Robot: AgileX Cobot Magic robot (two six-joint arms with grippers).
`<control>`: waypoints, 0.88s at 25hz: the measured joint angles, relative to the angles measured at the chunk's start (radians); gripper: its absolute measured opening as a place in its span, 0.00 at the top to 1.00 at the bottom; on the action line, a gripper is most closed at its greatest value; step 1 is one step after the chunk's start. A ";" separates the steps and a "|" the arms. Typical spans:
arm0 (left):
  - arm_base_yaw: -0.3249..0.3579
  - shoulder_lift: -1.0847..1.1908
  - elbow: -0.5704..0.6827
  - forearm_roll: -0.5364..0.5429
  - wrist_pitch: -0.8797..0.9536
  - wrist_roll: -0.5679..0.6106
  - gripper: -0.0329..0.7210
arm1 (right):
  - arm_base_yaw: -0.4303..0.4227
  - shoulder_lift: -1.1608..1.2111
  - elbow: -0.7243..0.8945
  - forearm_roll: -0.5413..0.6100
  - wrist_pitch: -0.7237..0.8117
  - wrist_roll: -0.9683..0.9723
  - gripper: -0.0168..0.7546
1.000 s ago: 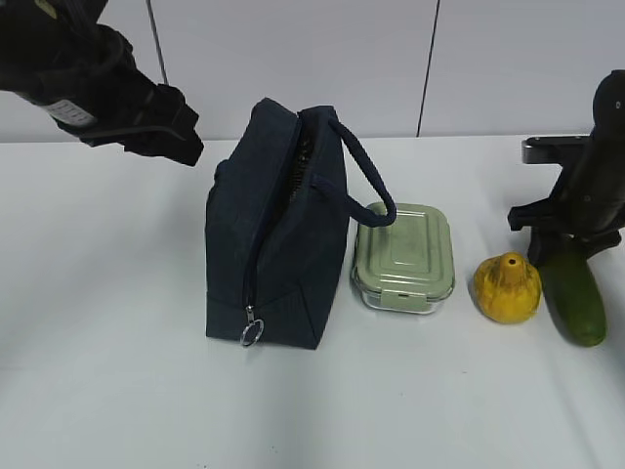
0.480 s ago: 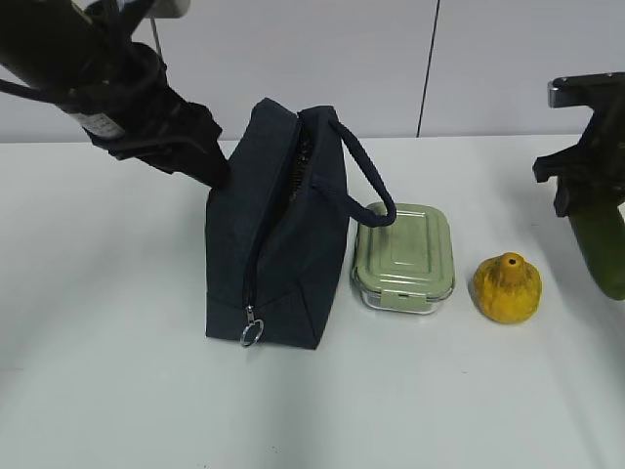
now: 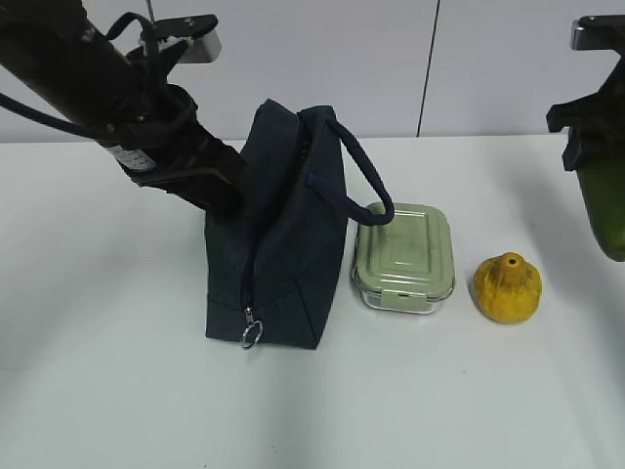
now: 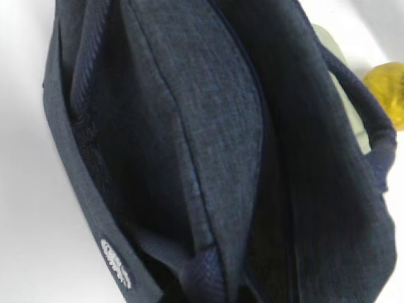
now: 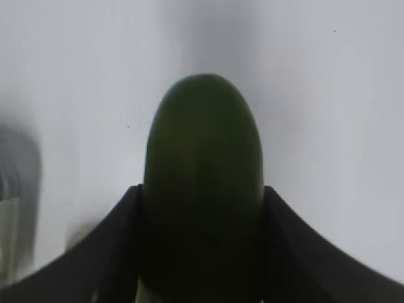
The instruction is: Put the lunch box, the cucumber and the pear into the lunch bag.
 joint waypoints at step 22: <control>-0.001 0.004 0.000 -0.071 -0.048 0.007 0.95 | 0.344 -0.087 -0.057 0.678 -0.163 -0.266 0.52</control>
